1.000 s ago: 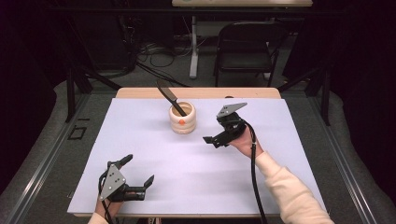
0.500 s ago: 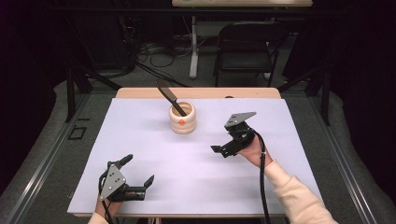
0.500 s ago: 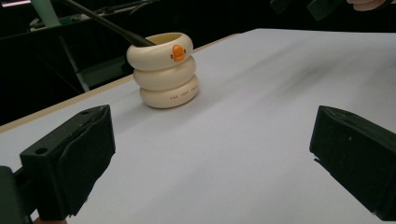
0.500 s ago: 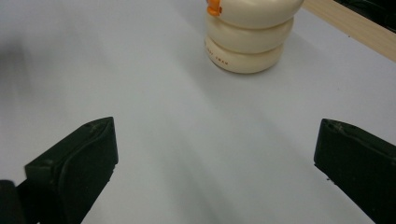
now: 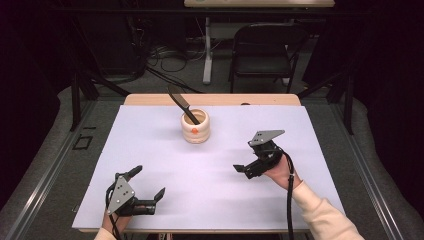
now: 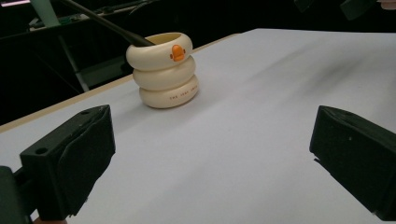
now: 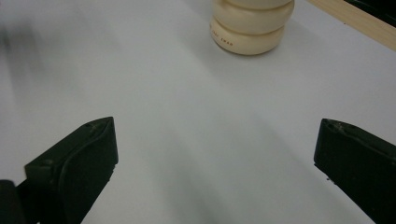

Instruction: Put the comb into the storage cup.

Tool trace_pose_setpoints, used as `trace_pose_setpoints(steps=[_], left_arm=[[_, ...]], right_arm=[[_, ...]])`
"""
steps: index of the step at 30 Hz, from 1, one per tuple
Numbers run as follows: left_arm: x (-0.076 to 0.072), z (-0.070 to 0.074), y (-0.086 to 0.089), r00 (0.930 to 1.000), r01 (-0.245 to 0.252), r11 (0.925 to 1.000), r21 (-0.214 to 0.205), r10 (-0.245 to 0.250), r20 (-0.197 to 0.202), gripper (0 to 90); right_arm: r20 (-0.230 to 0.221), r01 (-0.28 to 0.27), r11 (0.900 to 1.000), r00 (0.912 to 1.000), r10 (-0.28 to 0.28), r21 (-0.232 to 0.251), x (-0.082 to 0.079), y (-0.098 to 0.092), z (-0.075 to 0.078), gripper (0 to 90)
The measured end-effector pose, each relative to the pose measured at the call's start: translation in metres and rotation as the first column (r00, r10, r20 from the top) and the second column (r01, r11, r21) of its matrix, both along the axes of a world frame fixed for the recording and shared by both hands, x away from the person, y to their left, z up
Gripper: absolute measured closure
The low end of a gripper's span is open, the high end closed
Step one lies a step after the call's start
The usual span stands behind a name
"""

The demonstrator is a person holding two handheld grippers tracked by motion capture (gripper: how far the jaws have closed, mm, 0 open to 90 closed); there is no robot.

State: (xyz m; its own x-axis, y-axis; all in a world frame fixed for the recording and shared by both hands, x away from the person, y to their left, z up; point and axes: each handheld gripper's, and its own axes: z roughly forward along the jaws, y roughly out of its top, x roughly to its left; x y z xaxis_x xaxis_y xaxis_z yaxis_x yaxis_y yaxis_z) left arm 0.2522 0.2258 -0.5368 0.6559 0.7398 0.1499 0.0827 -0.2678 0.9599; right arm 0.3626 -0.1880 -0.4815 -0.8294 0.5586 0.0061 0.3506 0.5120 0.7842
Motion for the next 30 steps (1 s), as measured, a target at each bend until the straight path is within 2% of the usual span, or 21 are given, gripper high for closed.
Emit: trace_pose_setpoints(steps=[9, 18, 30], left_arm=[[0.000, 0.000, 0.000, 1.0000, -0.002, 1.0000, 0.001, 0.002, 0.000, 0.2], [0.000, 0.000, 0.000, 1.0000, -0.002, 1.0000, 0.001, 0.002, 0.000, 0.2], [0.000, 0.000, 0.000, 1.0000, -0.003, 1.0000, 0.005, 0.003, -0.001, 0.2]], right_arm=[[0.006, -0.002, 1.0000, 1.0000, 0.001, 0.002, -0.016, -0.009, -0.002, 0.0], [0.012, 0.021, 0.9998, 0.9997, -0.021, 0.002, -0.030, -0.022, -0.006, 0.0], [0.044, 0.047, 0.9989, 0.9979, -0.047, 0.007, -0.047, -0.037, -0.014, 0.0]])
